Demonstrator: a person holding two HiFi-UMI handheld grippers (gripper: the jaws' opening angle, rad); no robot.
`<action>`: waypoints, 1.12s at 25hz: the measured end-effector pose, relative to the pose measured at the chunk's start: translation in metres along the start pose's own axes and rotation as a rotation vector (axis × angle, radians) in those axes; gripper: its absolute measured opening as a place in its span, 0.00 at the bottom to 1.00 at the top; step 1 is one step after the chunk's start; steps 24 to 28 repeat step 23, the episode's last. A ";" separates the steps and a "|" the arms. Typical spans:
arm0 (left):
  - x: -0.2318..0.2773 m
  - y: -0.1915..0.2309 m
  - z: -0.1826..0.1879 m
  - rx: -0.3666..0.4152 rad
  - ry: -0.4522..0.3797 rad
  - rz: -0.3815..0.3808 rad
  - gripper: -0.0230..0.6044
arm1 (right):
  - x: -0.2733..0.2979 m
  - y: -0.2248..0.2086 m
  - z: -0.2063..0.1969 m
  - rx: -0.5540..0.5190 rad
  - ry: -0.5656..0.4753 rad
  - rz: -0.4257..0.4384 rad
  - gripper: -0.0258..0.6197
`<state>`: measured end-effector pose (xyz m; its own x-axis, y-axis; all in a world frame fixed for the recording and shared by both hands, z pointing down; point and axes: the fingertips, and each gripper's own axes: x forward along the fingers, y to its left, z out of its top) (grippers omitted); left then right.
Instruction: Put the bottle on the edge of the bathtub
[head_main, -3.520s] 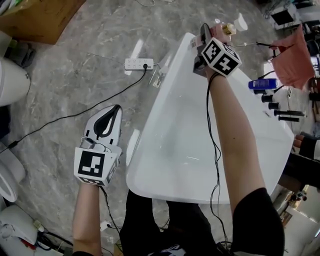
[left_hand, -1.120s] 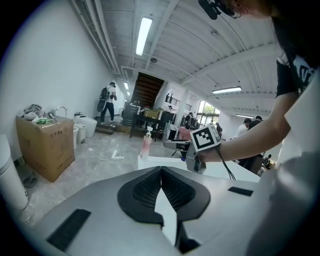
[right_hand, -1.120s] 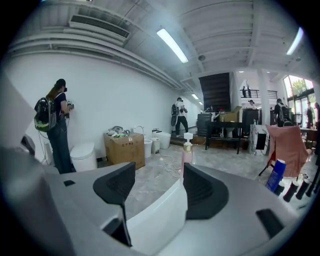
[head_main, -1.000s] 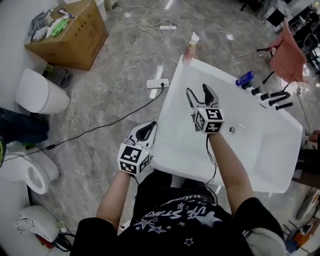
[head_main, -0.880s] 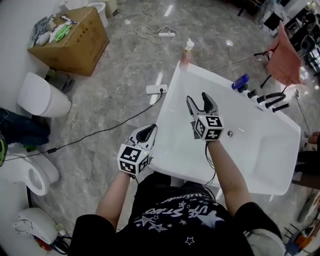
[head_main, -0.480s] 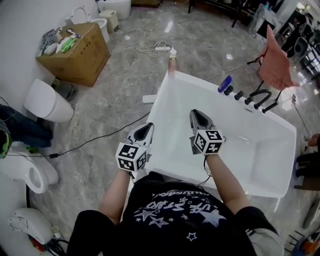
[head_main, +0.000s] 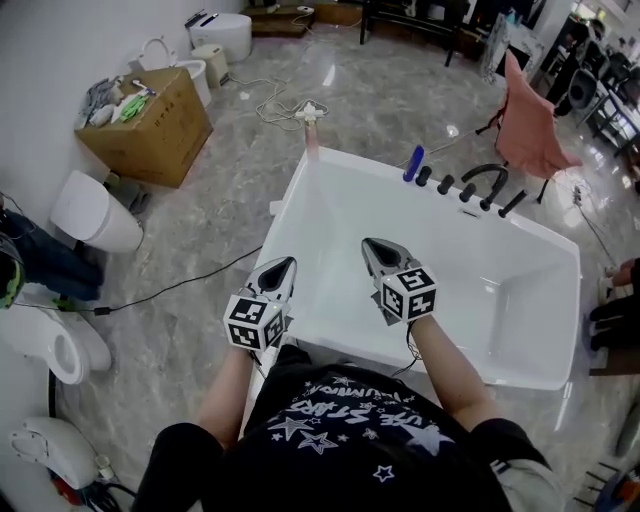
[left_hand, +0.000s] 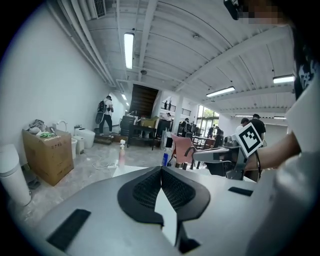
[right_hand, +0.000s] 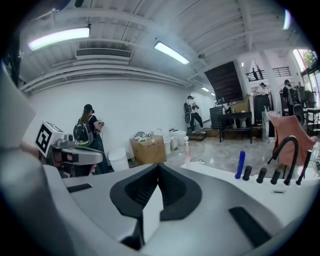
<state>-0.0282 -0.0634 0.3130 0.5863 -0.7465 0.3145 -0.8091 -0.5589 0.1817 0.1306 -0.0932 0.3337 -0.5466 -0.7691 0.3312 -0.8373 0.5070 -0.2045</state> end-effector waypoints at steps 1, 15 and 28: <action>-0.004 -0.009 -0.004 -0.002 0.002 0.005 0.06 | -0.012 0.000 -0.003 -0.001 0.000 0.005 0.06; -0.054 -0.116 -0.016 -0.017 -0.051 0.105 0.06 | -0.123 0.009 -0.033 0.045 -0.008 0.156 0.06; -0.078 -0.107 -0.036 -0.027 -0.031 0.143 0.06 | -0.116 0.028 -0.049 0.066 0.000 0.195 0.06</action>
